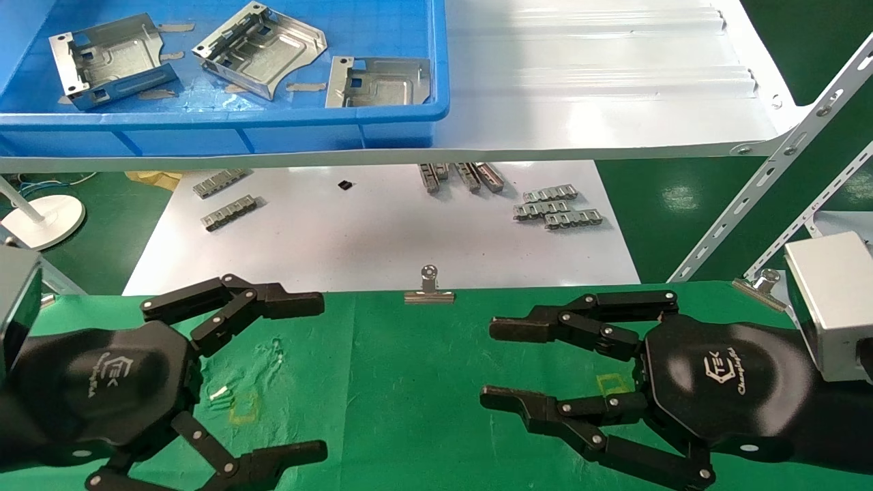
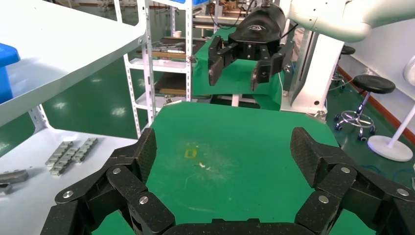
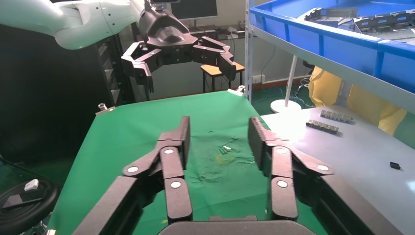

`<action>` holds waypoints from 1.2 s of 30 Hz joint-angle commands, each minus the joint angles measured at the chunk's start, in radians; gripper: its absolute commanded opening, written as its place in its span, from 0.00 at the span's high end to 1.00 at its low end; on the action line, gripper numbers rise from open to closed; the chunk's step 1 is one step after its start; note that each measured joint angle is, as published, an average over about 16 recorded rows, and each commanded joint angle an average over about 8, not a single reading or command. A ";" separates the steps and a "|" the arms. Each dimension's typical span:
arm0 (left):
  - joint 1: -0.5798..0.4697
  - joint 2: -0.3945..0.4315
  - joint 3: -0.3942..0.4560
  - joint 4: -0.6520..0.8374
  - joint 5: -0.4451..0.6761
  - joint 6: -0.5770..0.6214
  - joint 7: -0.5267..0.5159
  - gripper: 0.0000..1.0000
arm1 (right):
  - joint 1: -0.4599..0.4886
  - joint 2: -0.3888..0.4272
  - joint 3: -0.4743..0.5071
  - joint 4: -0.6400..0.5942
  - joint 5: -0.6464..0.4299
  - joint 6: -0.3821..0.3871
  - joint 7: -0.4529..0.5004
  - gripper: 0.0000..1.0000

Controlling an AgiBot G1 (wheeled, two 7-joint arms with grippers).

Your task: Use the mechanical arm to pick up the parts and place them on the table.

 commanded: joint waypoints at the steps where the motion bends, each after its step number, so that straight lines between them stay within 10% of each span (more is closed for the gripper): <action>1: 0.005 0.000 0.001 -0.002 0.000 0.003 0.002 0.00 | 0.000 0.000 0.000 0.000 0.000 0.000 0.000 1.00; 11: -0.220 0.036 0.001 0.092 0.087 -0.126 -0.063 0.00 | 0.000 0.000 0.000 0.000 0.000 0.000 0.000 1.00; 25: -0.802 0.360 0.258 0.715 0.617 -0.400 -0.171 0.01 | 0.000 0.000 0.000 0.000 0.000 0.000 0.000 1.00; 33: -0.947 0.482 0.323 1.005 0.739 -0.496 -0.143 0.97 | 0.000 0.000 0.000 0.000 0.000 0.000 0.000 1.00; 36: -0.974 0.506 0.332 1.071 0.755 -0.508 -0.137 1.00 | 0.000 0.000 0.000 0.000 0.000 0.000 0.000 1.00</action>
